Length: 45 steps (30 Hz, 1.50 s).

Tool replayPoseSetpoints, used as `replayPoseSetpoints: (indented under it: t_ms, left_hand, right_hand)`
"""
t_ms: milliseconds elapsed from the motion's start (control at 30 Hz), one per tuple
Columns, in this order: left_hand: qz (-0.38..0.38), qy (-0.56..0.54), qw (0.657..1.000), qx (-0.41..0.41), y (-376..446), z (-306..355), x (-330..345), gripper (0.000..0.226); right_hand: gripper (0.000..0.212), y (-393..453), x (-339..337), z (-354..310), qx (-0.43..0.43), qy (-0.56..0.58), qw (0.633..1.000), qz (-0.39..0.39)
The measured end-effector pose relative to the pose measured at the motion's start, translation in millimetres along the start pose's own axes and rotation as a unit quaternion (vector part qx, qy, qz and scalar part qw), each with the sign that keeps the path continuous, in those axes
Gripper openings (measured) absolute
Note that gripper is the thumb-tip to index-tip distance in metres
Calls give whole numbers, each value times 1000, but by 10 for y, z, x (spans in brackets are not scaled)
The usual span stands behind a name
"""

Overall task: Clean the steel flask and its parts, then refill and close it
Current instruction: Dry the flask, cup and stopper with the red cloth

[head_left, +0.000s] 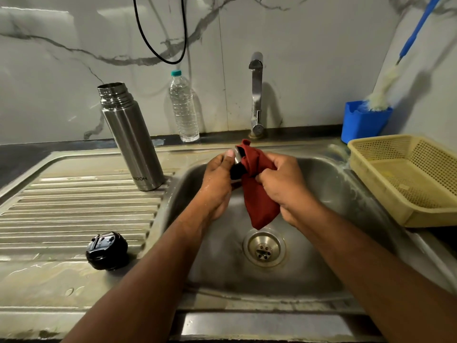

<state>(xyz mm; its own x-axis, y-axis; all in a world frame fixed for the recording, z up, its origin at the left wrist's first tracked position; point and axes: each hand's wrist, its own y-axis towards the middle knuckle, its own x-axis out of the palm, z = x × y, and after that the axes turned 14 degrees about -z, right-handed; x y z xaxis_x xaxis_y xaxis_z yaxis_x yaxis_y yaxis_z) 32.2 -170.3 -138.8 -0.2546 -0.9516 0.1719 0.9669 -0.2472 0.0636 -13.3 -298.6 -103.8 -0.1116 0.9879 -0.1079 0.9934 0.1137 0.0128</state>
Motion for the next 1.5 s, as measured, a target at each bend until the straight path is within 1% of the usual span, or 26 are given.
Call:
replayPoseSetpoints:
  t_ms: [67, 100, 167, 200, 233, 267, 300, 367, 433, 500, 533, 600, 667, 700, 767, 833, 867, 933, 1033, 1133, 1200, 1300, 1367, 1500]
  left_hand:
    - [28, -15, 999, -20, 29, 0, -45, 55]
    - [30, -15, 999, -27, 43, 5, -70, 55]
    - [-2, -16, 1000, -21, 52, 18, -127, 50]
    - [-28, -17, 999, -10, 54, 20, -138, 43]
    - [-53, -23, 998, 6, 51, 22, -139, 37]
    - [-68, -35, 997, 22, 51, 20, -126, 36]
    - [-72, -51, 996, 33, 51, 19, -111, 39]
    - [-53, -85, 994, 38, 30, 48, -75, 47]
    - [-34, -115, 992, 43, 22, 85, -85, 49]
    - [-27, -130, 989, 60, 21, 119, -127, 48]
    - [-24, -125, 990, 68, 15, 129, -148, 50]
    - [-18, -65, 995, 78, -10, 137, -162, 57]
    - [-9, 27, 996, 88, -31, 114, -172, 68]
    - [-8, 64, 994, 93, -35, 99, -175, 73]
    - [-4, 109, 989, 102, -40, 77, -180, 82]
    - [-2, 147, 982, 116, -40, 68, -185, 91]
    - [-5, 169, 978, 125, -49, 70, -187, 96]
    - [-12, 203, 970, 136, -79, 89, -160, 106]
    - [-18, 235, 961, 147, -116, 107, -97, 114]
    - [7, 245, 956, 159, -98, 101, -145, 120]
    - [22, 234, 960, 155, -95, 108, -187, 120]
    - [12, 201, 971, 131, -130, 158, -97, 118]
    - [6, 197, 973, 121, -122, 151, -49, 117]
    - [40, 204, 969, 134, -71, 116, -139, 110]
  right_hand:
    - [52, -1, 11, 10, -42, -43, 998, 3]
    - [56, 1, 0, 16, -63, -72, 995, 9]
    - [58, 0, -15, 10, -83, -104, 991, 17]
    - [57, 6, -34, 10, -71, -93, 993, 20]
    - [53, 23, -59, 4, -43, -60, 997, 22]
    - [49, 47, -89, -7, -5, -13, 1000, 20]
    - [45, 73, -118, -14, 39, 36, 998, 17]
    - [42, 109, -167, -19, 105, 124, 987, 3]
    - [42, 132, -201, -32, 132, 184, 974, -14]
    - [45, 148, -201, -41, 126, 220, 967, -31]
    - [46, 160, -188, -34, 114, 221, 968, -27]
    - [43, 163, -167, -17, 64, 175, 982, 27]
    - [47, 130, -171, -8, -3, 53, 995, 81]
    - [50, 103, -173, -12, -43, -20, 996, 82]
    - [61, 66, -168, 5, -114, -151, 981, 52]
    - [73, 45, -131, 27, -153, -254, 955, 28]
    - [76, 35, -106, 39, -162, -288, 943, 24]
    - [77, 31, -107, 50, -174, -317, 932, 22]
    - [76, 49, -193, 56, -169, -328, 929, 20]
    - [76, 56, -221, 34, -189, -361, 913, -27]
    - [76, 83, -216, 35, -198, -357, 912, -41]
    - [76, 124, -276, 51, -176, -327, 929, 7]
    - [76, 116, -319, 56, -162, -315, 935, 16]
    - [78, 87, -228, 16, -214, -361, 907, -38]
